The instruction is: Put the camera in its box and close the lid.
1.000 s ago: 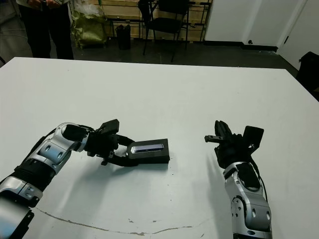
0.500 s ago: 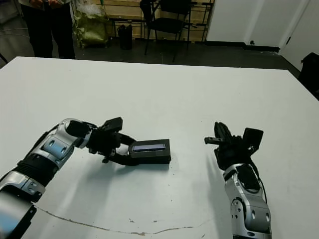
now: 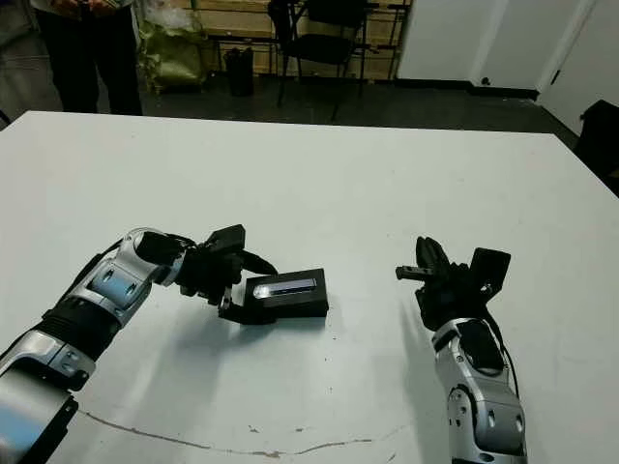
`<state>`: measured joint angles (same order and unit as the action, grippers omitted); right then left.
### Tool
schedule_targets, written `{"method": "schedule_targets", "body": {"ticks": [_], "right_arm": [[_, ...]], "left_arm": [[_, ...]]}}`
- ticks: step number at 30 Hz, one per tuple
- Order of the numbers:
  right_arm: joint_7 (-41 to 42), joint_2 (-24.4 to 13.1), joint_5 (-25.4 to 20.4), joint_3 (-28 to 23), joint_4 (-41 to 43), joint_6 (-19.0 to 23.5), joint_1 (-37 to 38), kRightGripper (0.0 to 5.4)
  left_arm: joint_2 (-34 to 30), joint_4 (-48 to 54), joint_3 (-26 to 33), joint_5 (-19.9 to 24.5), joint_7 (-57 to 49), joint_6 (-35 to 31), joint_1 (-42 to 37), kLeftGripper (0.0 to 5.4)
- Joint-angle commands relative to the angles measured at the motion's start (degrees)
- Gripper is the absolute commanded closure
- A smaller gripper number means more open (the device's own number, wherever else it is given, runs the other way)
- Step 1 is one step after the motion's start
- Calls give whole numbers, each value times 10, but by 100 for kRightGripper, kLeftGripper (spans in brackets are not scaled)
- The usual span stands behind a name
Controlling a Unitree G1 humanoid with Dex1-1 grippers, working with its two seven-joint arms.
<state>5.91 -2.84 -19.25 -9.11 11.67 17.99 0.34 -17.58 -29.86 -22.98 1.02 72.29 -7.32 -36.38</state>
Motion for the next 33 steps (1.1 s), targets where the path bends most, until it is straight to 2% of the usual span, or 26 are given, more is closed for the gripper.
{"method": "schedule_targets", "body": {"ticks": [1,11,16,22,27,28,31,33], "right_arm": [[0,0,-2,-3,-11,7,3,540],[1,-2,7,0,-15,0,1,540],[0,-2,1,-2,-12,8,0,540],[-5,-3,4,1,-8,14,-3,540],[20,-3,-6,-8,-40,-16,-9,540],[25,-4,-4,-8,-46,-25,-9,540],[12,-2,2,-5,-31,-7,-10,540],[24,-3,-4,-6,-42,-16,-14,540]], "left_arm": [[-2,-4,1,-3,-1,0,5,3],[-4,-11,8,11,12,10,6,3],[-5,-3,36,43,20,12,16,3],[-8,62,90,112,12,-40,38,3],[1,127,127,179,-10,-110,67,3],[3,142,135,195,-19,-130,74,3],[16,181,170,251,-57,-193,96,3],[36,206,204,284,-114,-224,121,3]]}}
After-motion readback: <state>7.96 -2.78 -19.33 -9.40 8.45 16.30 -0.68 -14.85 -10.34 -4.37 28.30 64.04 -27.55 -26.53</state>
